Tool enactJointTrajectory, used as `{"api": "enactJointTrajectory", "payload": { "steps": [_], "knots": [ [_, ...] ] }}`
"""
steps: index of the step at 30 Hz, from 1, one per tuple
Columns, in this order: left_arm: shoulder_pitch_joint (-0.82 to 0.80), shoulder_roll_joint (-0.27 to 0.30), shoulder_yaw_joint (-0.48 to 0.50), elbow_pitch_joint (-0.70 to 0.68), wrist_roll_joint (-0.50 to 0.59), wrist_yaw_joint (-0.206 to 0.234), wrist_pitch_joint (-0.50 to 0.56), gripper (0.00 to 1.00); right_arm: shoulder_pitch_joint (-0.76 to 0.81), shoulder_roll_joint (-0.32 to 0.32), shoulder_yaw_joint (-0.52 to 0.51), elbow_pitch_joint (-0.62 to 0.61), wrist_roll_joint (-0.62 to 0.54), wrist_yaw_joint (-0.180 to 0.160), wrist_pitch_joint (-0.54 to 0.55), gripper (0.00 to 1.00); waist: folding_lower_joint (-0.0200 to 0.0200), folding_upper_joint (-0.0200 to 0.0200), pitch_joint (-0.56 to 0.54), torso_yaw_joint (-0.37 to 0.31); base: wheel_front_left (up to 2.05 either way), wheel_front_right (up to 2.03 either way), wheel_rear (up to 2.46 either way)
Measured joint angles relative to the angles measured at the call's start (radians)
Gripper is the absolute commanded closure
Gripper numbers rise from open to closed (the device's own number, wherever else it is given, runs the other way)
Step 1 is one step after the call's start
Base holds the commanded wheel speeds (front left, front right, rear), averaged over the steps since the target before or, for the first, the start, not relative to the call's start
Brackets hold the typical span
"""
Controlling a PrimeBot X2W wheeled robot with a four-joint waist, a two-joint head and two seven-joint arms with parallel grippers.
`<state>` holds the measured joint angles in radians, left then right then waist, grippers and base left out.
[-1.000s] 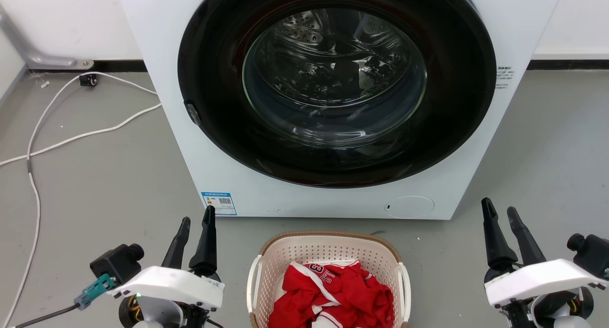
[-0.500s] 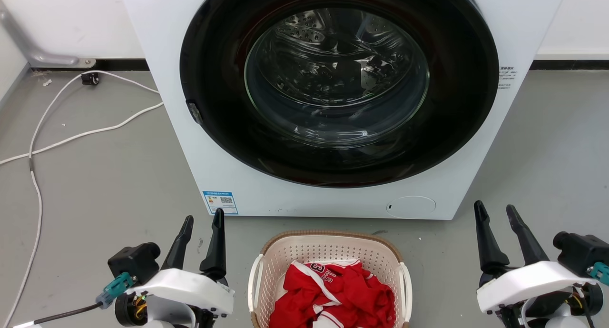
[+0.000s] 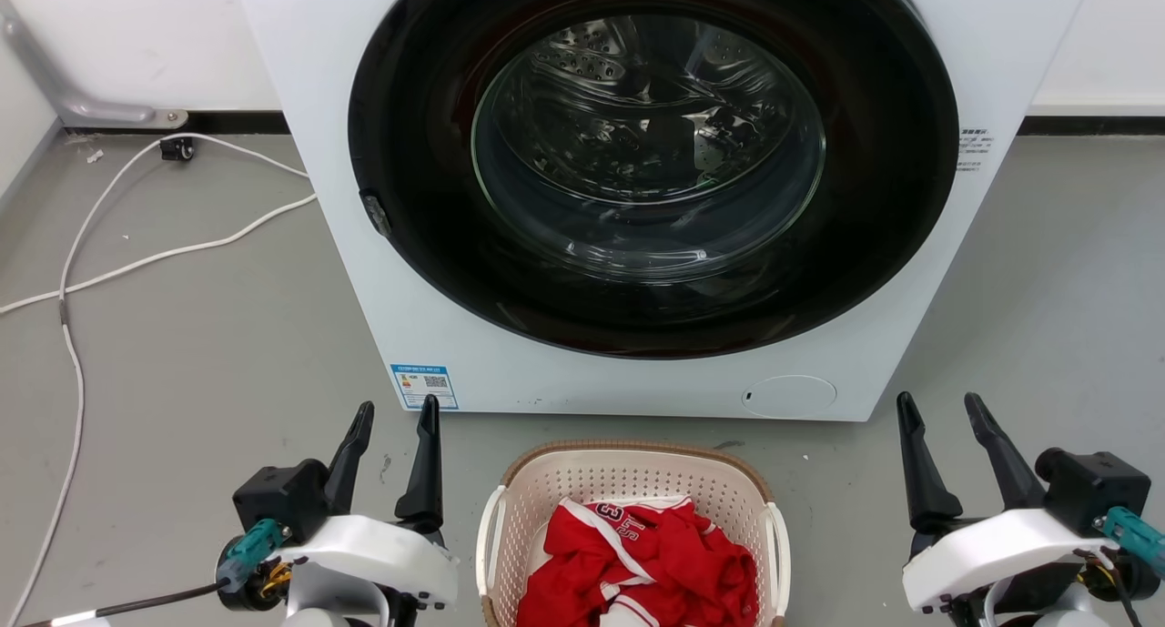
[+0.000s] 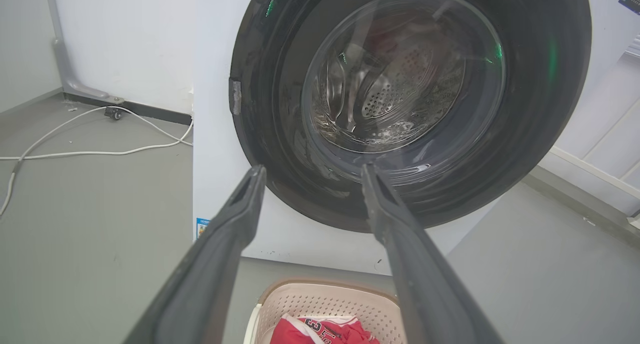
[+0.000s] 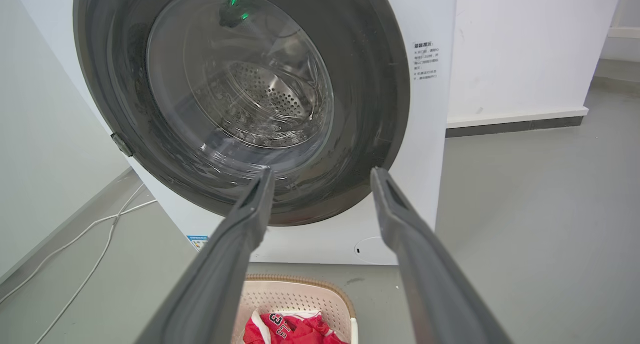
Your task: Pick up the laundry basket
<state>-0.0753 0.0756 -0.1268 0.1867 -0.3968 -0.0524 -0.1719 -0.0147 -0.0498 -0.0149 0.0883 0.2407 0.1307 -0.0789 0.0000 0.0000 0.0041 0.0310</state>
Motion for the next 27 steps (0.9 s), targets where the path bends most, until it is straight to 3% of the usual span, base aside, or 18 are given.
{"api": "enactJointTrajectory", "payload": {
  "steps": [27],
  "knots": [
    [-0.017, 0.0, -0.028, 0.065, 0.215, 0.01, -0.057, 0.0, 0.038, 0.0, 0.0, -0.018, -0.184, 0.0, -0.045, 0.0, 0.0, 0.0, -0.001, 0.002, 0.0, 0.0, 0.0]
  ]
}}
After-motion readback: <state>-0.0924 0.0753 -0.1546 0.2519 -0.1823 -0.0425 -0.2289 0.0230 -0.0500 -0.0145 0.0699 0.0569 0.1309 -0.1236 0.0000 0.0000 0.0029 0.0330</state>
